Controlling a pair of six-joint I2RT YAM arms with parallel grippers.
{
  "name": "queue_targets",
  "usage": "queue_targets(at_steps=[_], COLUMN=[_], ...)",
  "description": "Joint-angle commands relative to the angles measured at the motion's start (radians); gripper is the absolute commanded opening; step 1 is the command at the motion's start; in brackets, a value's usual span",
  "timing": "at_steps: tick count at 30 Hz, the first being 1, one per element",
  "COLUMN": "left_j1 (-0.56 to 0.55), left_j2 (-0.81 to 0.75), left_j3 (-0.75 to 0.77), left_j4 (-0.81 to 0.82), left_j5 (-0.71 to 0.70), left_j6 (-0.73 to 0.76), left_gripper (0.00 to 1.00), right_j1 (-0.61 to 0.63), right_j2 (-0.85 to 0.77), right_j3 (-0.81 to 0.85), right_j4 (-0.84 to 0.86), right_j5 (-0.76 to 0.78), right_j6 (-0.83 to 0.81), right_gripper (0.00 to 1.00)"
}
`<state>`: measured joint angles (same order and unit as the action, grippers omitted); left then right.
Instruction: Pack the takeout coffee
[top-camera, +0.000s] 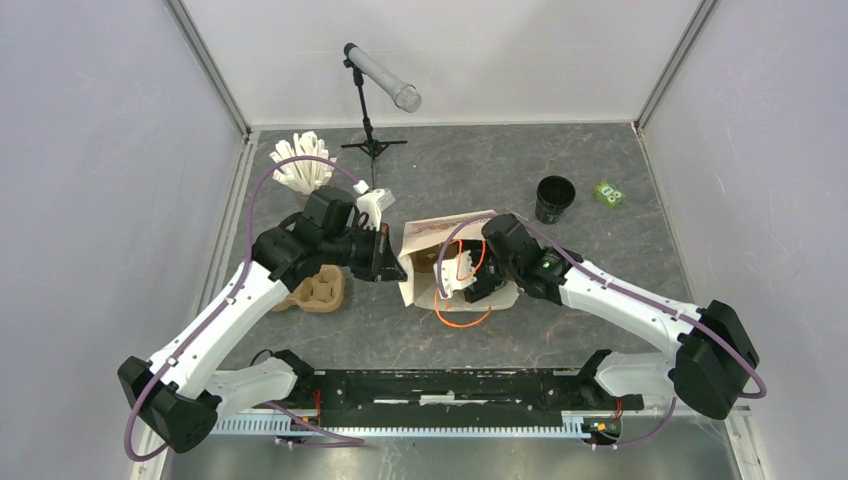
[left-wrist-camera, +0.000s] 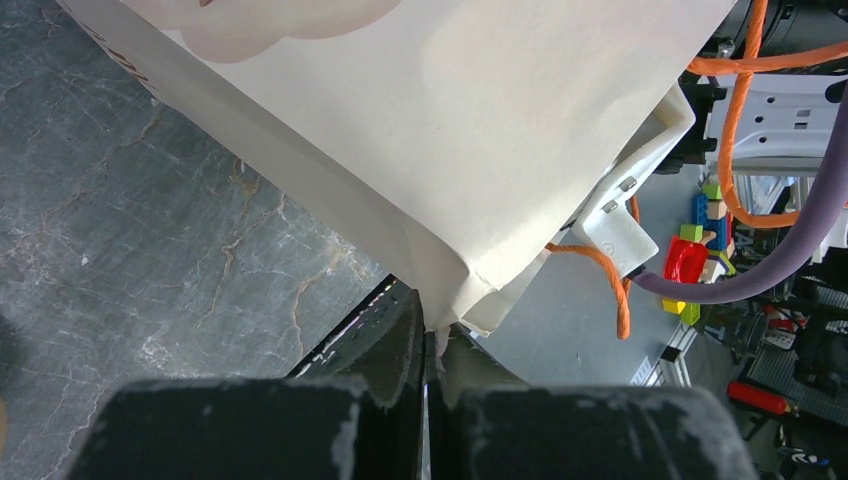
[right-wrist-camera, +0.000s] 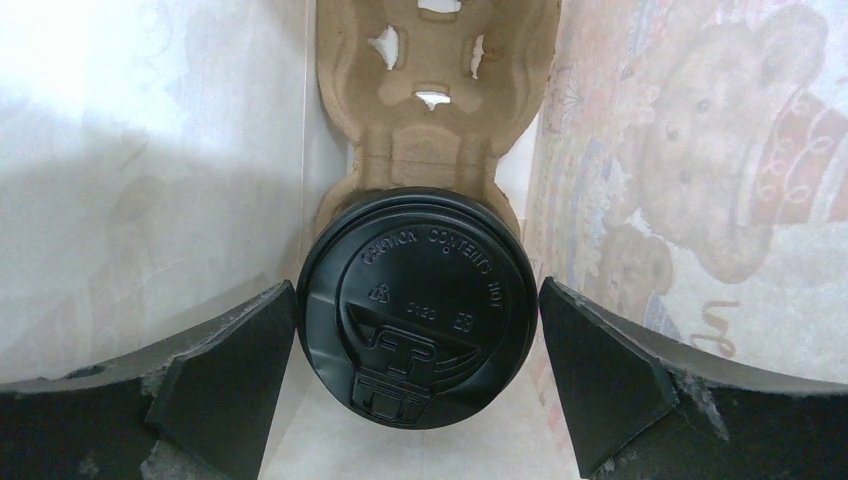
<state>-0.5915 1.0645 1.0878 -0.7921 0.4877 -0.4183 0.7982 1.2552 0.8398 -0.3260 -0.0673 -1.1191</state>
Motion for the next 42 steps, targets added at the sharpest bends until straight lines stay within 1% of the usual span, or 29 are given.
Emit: queue_targets(at_steps=[1, 8, 12, 15, 22, 33, 42], left_j1=[-0.002, -0.002, -0.002, -0.003, -0.002, -0.003, 0.0], left_j2=[0.007, 0.007, 0.005, 0.006, 0.018, 0.027, 0.049], left_j3=[0.047, 0.047, 0.049, 0.053, 0.081, 0.104, 0.123], left_j4=[-0.016, -0.017, -0.016, -0.016, -0.032, -0.02, -0.04], left_j5=[0.003, 0.006, 0.008, 0.008, 0.009, 0.052, 0.048], left_j6=[0.018, 0.018, 0.015, 0.012, 0.0, -0.083, -0.123], left_gripper=[0.02, 0.02, 0.02, 0.02, 0.02, 0.02, 0.02], right_j1=[0.004, 0.009, 0.013, 0.018, 0.03, 0.062, 0.065], right_j2=[-0.027, -0.031, -0.033, -0.036, -0.034, -0.034, -0.036], right_j3=[0.051, 0.057, 0.062, 0.065, 0.099, 0.149, 0.251], right_j4=[0.019, 0.034, 0.03, 0.024, -0.021, -0.084, -0.137], right_j5=[-0.004, -0.034, -0.045, -0.048, -0.06, -0.066, -0.054], right_j6=[0.006, 0.045, 0.05, 0.05, 0.05, 0.074, 0.1], right_gripper=[0.98, 0.98, 0.91, 0.89, 0.78, 0.72, 0.63])
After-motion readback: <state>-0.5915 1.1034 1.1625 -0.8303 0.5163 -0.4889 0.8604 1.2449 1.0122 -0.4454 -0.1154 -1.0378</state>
